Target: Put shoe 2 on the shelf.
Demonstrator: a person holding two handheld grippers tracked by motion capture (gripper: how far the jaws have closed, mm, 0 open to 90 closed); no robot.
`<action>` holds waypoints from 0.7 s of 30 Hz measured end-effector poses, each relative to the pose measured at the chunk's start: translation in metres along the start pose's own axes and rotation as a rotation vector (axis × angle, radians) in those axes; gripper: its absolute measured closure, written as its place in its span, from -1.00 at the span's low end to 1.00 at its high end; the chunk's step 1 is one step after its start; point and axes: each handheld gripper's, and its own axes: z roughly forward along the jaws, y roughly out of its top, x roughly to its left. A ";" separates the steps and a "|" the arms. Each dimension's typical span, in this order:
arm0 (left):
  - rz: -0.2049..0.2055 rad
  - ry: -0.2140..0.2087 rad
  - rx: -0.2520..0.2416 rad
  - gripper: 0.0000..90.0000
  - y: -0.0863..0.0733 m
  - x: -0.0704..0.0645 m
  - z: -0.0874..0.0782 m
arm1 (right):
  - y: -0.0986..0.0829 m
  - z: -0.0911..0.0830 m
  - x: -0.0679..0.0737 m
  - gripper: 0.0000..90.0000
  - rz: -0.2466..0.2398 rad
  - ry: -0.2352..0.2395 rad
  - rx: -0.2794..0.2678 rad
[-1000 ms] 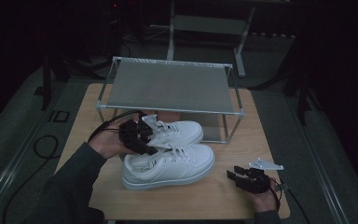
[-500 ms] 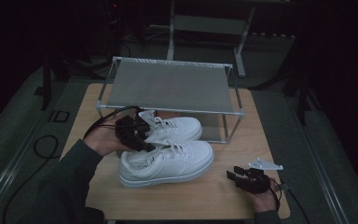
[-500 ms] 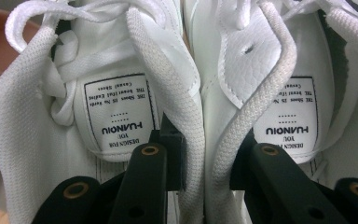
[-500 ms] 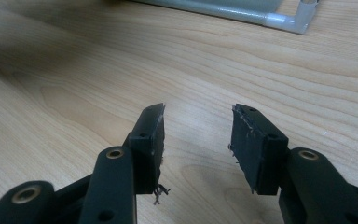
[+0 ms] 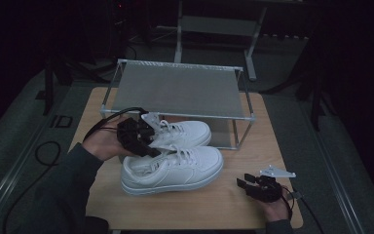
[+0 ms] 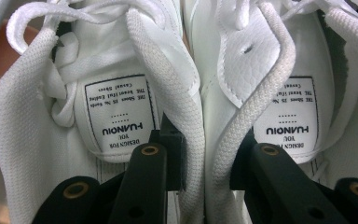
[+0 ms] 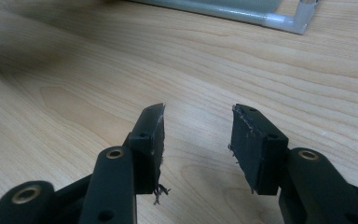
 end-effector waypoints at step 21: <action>0.016 0.009 -0.025 0.68 0.007 -0.001 -0.025 | 0.000 0.000 0.000 0.19 0.000 0.000 -0.001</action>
